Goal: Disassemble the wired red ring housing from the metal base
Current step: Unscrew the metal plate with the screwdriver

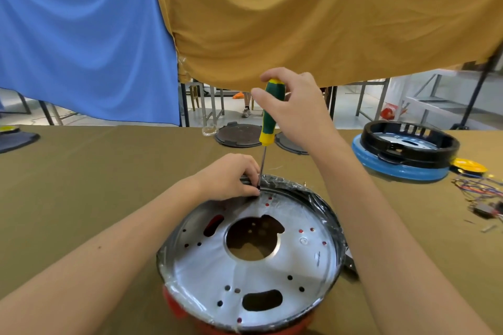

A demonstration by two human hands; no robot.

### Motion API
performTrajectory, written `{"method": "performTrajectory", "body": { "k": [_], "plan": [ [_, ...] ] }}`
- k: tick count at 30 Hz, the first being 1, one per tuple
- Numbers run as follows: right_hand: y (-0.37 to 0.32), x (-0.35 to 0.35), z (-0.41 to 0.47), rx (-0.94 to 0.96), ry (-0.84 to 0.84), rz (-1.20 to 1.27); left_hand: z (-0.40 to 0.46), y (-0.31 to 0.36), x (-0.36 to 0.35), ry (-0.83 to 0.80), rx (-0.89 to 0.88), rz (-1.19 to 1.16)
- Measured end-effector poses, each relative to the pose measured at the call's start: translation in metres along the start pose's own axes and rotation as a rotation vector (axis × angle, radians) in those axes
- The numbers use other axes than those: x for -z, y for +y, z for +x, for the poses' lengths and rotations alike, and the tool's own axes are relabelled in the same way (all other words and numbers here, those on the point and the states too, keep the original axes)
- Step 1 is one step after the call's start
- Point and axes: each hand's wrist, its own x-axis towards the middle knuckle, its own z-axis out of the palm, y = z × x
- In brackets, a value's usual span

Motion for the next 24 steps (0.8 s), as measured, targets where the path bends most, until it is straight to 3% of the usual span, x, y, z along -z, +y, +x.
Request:
{"method": "performTrajectory", "body": {
  "k": [15, 19, 24],
  "plan": [
    [0.000, -0.002, 0.000, 0.127, 0.037, 0.065, -0.001, 0.000, -0.009, 0.164, 0.076, -0.102],
    [0.001, -0.002, 0.001, 0.139, 0.056, 0.067, 0.000, -0.001, -0.003, 0.103, 0.111, -0.156],
    [0.002, 0.002, 0.002, 0.132, 0.080, 0.088, -0.010, 0.000, 0.022, 0.029, 0.234, -0.387]
  ]
}}
